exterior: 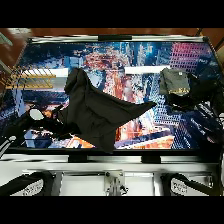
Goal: Fold the shirts.
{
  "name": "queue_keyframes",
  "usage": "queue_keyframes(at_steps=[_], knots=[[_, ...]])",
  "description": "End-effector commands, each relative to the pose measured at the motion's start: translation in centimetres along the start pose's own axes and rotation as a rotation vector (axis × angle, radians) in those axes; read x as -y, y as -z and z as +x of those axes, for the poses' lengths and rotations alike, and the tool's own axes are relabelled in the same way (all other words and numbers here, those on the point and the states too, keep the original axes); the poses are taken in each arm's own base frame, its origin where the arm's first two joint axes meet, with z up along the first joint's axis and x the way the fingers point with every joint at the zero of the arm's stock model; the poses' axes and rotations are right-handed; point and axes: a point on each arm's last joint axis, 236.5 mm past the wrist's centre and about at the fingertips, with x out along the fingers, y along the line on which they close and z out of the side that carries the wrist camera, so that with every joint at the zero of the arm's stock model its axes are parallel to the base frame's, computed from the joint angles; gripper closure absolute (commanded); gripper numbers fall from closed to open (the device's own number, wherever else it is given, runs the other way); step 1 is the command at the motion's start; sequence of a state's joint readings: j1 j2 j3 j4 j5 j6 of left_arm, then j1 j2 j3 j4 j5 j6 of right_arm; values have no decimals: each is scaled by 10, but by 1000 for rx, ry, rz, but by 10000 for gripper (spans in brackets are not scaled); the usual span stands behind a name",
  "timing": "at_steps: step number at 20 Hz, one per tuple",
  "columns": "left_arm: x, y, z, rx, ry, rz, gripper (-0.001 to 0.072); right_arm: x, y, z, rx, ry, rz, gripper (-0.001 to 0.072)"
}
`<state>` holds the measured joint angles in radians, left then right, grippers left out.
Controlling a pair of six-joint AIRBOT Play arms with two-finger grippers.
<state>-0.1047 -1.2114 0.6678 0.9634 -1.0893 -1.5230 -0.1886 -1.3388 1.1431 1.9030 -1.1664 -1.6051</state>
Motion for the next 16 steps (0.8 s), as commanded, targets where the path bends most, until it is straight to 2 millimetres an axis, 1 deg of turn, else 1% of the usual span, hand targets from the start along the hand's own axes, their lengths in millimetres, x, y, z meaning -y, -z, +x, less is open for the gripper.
queue_keyframes(at_steps=[1,2,3,4,5,6,7,8,11,14,16], knots=[[5,-8,17,10,30,-45,37,-1,-4,11,0,-19,20,127],[5,-10,19,13,34,-55,101,-1,-7,13,8,-18,22,127],[4,-12,20,16,34,-58,256,0,-9,14,18,-19,23,127],[5,-14,20,23,34,-57,341,0,-12,14,28,-18,23,128],[5,-15,19,28,35,-57,346,0,-15,15,39,-18,24,128],[5,-16,19,31,35,-55,449,0,-17,15,48,-17,25,130],[5,-17,19,34,35,-52,590,0,-20,16,58,-20,28,129],[5,-16,19,33,35,-49,671,-2,-23,18,66,-31,37,130],[7,-19,17,39,37,-26,678,-13,-28,34,62,-102,98,129],[15,-27,9,65,47,5,678,-18,-37,57,65,-154,180,129],[21,-35,3,87,54,18,678,-23,-34,74,29,-200,234,129]])
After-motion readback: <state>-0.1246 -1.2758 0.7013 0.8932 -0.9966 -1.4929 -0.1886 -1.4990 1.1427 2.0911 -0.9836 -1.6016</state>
